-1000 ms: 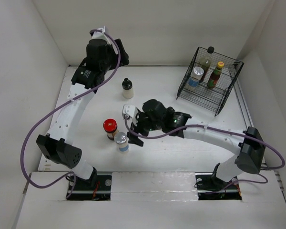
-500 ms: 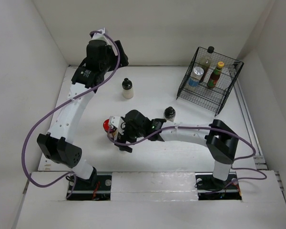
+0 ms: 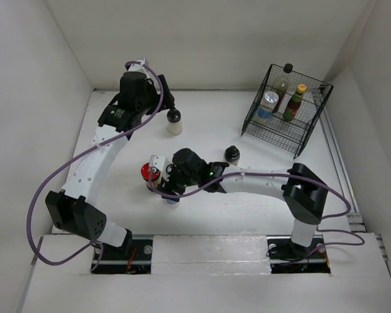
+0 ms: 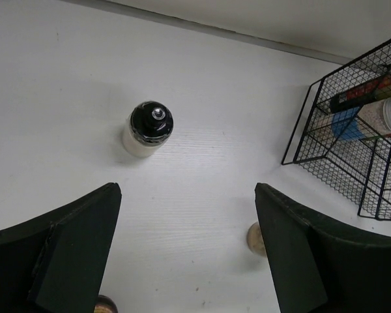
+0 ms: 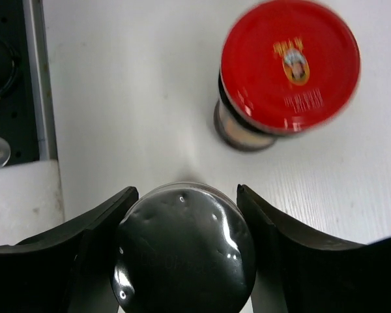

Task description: Organize the condiment bottles

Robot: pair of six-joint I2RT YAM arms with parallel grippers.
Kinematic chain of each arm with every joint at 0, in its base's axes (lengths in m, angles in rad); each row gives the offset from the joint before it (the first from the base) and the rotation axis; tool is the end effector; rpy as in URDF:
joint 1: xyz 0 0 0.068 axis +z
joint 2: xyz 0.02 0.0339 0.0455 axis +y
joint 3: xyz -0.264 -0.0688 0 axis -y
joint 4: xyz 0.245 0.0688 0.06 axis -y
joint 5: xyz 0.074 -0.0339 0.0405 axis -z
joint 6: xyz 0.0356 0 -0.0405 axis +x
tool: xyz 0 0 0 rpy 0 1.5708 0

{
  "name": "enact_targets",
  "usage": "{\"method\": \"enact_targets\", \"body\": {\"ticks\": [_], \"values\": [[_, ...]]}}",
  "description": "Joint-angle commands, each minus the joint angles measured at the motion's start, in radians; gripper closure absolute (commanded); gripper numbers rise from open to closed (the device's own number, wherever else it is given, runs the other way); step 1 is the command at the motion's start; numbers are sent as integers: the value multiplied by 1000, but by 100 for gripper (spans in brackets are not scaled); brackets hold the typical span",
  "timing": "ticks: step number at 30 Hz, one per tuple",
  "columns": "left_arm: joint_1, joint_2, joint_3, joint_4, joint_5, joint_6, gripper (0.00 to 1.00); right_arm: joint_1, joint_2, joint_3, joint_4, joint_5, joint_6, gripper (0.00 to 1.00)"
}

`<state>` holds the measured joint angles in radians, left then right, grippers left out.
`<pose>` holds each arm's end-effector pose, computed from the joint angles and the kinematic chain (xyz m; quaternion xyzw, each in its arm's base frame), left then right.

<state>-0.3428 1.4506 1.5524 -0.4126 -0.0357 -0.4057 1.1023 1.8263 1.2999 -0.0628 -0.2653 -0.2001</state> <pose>0.3115 -0.1098 0.4267 -0.0359 0.8072 -0.2019 0.5535 0.1808 0.3779 0.2375 -0.5795 0.6575 0.3087 0.3696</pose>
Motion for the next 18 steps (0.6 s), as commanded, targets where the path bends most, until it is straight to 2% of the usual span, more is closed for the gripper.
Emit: {"method": "enact_targets", "body": {"ticks": [1, 4, 7, 10, 15, 18], "values": [[-2, -53, -22, 38, 20, -12, 20, -33, -168, -16, 11, -12, 13, 56], [-2, -62, -22, 47, 54, -21, 20, -70, -329, -16, -32, 27, 22, 59], [-2, -50, -43, 80, 109, -42, 20, -182, -471, -5, -92, 78, 42, 60], [-21, -26, -43, 106, 135, -58, 20, -361, -553, 34, -149, 115, 42, 60], [-102, -4, -55, 178, 143, -79, 20, -718, -562, 113, -250, 145, 33, 61], [-143, -4, -55, 216, 170, -88, 22, -835, -529, 166, -250, 146, 33, 61]]}}
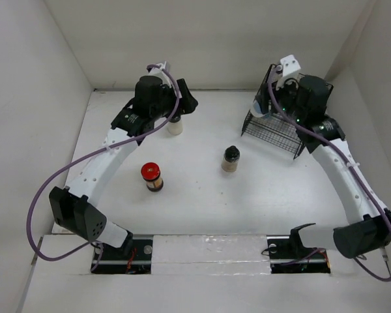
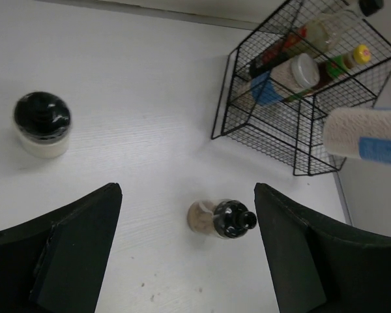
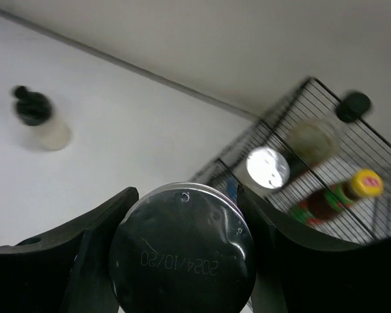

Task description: Organize the condiment bottles

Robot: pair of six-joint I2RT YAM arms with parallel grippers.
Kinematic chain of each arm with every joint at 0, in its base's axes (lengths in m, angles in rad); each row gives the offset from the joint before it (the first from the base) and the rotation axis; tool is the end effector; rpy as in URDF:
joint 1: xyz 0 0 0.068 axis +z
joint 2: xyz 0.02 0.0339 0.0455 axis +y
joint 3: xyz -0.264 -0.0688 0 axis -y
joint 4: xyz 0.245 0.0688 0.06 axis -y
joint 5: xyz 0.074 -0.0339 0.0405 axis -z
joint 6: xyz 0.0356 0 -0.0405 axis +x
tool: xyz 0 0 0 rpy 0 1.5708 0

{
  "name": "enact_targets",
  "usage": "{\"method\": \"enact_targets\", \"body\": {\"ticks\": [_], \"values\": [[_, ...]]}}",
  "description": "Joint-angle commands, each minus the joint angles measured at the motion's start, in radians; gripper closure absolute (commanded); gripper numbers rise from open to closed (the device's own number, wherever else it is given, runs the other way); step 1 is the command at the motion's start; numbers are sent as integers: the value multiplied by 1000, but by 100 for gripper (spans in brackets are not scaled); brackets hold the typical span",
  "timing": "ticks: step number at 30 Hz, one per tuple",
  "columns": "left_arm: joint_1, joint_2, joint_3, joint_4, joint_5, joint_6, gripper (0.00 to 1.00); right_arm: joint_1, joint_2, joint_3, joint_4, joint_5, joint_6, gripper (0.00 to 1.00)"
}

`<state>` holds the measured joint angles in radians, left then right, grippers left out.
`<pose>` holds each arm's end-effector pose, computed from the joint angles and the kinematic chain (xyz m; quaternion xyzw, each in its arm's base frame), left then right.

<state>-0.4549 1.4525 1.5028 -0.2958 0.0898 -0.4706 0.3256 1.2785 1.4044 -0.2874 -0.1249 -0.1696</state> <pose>0.3010 -0.1508 0.4213 0.0214 0.7878 -0.3060 0.5342 0.2708 0.0961 0.4390 -0.2255 0.7273 0.0978 0.6408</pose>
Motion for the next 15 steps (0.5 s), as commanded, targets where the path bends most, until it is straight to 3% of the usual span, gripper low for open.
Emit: {"method": "enact_targets", "body": {"ticks": [1, 8, 15], "values": [[-42, -6, -6, 109, 45, -23, 22, -130, 31, 77, -25, 5, 15, 61], [-93, 28, -7, 121, 94, -36, 22, -367, 194, 205, 33, -19, 61, 66], [-93, 19, -68, 153, 114, -45, 22, -433, 324, 286, 77, -30, 79, 66]]}}
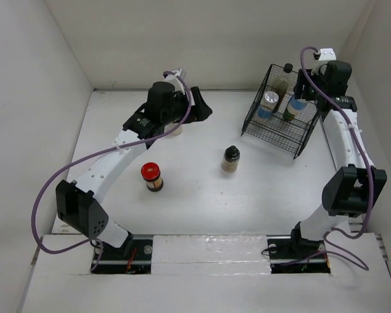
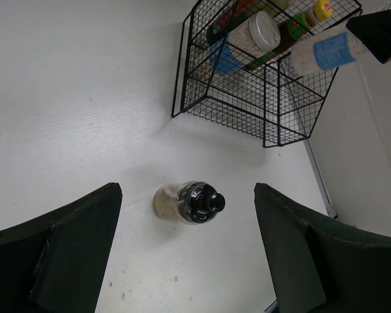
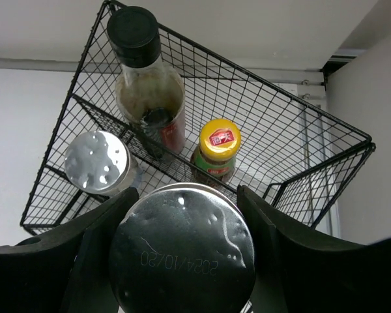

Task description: Organize the condiment bottles

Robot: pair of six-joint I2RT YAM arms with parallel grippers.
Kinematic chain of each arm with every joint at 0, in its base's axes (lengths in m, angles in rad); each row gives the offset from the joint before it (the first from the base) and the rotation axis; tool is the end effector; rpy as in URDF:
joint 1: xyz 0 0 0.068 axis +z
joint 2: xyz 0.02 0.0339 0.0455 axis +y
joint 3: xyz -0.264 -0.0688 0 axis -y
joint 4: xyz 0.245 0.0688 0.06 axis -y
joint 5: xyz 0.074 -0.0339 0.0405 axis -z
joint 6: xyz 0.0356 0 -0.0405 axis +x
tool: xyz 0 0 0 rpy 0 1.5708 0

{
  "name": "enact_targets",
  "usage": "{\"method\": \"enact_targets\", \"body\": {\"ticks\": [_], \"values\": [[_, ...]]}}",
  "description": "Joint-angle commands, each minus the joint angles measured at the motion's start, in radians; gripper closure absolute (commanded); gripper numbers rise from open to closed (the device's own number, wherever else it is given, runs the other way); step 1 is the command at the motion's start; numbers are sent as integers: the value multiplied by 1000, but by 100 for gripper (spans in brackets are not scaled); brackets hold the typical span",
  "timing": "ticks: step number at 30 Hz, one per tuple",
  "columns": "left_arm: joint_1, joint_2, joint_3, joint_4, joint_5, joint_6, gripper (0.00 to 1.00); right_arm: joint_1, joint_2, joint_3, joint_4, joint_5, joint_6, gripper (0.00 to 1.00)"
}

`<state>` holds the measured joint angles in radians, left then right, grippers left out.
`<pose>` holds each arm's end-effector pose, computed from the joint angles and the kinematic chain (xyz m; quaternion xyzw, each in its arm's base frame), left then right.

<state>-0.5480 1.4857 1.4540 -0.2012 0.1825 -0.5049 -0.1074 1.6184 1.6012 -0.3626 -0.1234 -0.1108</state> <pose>0.2957 -0.1881 0.4036 0.0733 0.7798 -0.3721 0.4980 0.3784 -0.0364 0.3924 -0.0360 0.8262 -0.0102 0.5621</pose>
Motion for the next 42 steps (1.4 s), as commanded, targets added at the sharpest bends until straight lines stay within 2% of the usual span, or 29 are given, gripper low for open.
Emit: {"method": "enact_targets", "body": {"ticks": [1, 4, 14, 18, 21, 22, 26, 28, 33, 38, 42], "values": [[0, -15, -20, 59, 21, -11, 22, 0, 13, 100, 152, -32, 20, 66], [0, -15, -30, 68, 21, -11, 22, 0, 40, 114, 162, -42, 30, 66], [0, -15, -50, 68, 21, -11, 22, 38, 144, 6, 211, -42, 30, 66], [0, -15, -32, 59, 21, -11, 22, 48, 185, -17, 211, -42, 30, 61], [0, -15, -32, 49, 21, -11, 22, 57, 208, -26, 202, -42, 39, 53], [0, -15, -32, 49, 21, -11, 22, 57, 209, -26, 202, -33, 48, 44], [0, -15, -23, 39, 21, -11, 22, 66, 199, -50, 192, 2, 57, 22], [0, -15, -23, 39, 21, -11, 22, 66, 186, -50, 192, 2, 57, 17], [0, -5, -4, 39, 21, -11, 22, 75, 153, -29, 172, 13, 57, 12], [0, -5, -4, 28, 12, -11, 22, 84, 94, -38, 152, 36, 48, 12], [0, -5, 51, -9, -41, 31, 22, 119, -21, -47, 143, 88, 48, 13]]}}
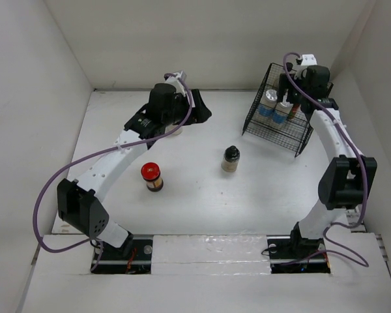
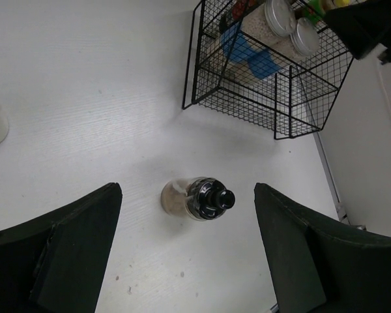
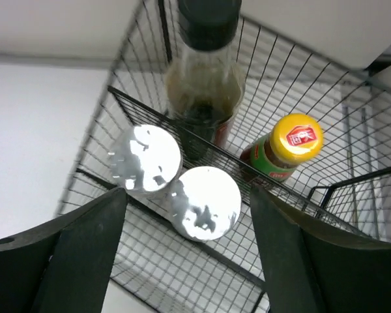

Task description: Organize the condiment bottles

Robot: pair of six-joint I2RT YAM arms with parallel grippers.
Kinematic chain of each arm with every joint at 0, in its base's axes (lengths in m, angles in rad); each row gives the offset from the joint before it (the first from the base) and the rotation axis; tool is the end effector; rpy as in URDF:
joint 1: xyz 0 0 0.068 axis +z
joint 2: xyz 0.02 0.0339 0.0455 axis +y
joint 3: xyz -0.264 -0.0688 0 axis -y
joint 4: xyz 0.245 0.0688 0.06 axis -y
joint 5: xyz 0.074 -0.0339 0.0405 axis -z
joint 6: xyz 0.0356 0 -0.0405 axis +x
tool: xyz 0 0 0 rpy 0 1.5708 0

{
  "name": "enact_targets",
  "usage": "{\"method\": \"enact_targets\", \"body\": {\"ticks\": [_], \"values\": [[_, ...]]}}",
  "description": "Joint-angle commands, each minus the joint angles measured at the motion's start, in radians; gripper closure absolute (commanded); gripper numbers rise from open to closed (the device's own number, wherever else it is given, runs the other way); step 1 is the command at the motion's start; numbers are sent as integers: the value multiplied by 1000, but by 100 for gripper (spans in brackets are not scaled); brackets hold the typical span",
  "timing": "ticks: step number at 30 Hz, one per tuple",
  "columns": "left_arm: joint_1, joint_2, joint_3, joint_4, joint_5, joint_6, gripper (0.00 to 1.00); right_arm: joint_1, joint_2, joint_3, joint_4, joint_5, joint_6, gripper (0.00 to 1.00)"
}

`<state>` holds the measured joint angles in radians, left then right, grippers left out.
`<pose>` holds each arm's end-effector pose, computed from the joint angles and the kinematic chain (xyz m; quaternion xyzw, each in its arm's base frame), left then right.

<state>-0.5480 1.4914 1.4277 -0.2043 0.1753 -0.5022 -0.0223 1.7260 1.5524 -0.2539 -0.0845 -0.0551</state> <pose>0.2977 -0.1890 0.3921 0.0712 0.7908 -0.3630 0.4877 0.4121 -0.0062 0.3457 -0.0366 0.8398 0.0146 0.5415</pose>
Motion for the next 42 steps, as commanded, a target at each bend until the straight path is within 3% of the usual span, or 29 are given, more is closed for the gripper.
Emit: {"method": "enact_targets", "body": {"ticks": [1, 3, 4, 5, 6, 7, 8, 10, 11, 13, 14, 15, 16, 18, 21, 26, 37, 39, 42], "values": [[11, -11, 94, -27, -46, 37, 22, 47, -188, -23, 35, 49, -8, 20], [40, -11, 155, -46, -66, 50, 26, 111, -245, -66, 68, 28, -8, 40], [49, -11, 178, -46, -66, 59, 29, 143, -296, -116, 68, 19, -8, 69], [49, -11, 204, -69, -86, 68, 34, 180, -315, -141, 79, 19, -8, 82], [49, -11, 271, -81, -121, 79, 40, 218, -327, -164, 79, -26, -8, 90], [49, -11, 307, -95, -134, 99, 54, 308, -327, -185, 88, -52, -8, 96], [49, -11, 339, -104, -144, 99, 61, 361, -338, -219, 88, -70, -8, 100], [49, 0, 422, -132, -192, 108, 73, 527, -318, -230, 99, -109, -8, 100], [49, 10, 451, -156, -213, 108, 81, 580, -281, -230, 99, -130, -34, 93], [49, 10, 528, -182, -276, 120, 81, 674, -234, -215, 99, -214, -52, 76], [49, 10, 555, -196, -296, 129, 79, 753, -211, -200, 88, -236, -61, 63], [49, 10, 582, -208, -321, 140, 73, 789, -172, -175, 88, -251, -83, 32], [49, 10, 617, -219, -371, 151, 53, 823, -154, -166, 88, -264, -92, 18], [49, -8, 628, -231, -404, 151, 36, 916, -117, -141, 67, -255, -114, 0], [49, -33, 603, -222, -405, 142, 24, 999, -43, -109, 77, -232, -126, 0], [49, -94, 504, -189, -355, 110, 23, 1067, 116, -16, 93, -195, -137, 0], [49, -172, 369, -168, -275, 90, 23, 1067, 383, 190, 102, -202, -137, 0], [49, -172, 343, -158, -261, 90, 23, 1067, 392, 199, 126, -202, -115, 3], [49, -192, 310, -147, -249, 90, 23, 1067, 402, 190, 165, -202, -84, 19]]}}
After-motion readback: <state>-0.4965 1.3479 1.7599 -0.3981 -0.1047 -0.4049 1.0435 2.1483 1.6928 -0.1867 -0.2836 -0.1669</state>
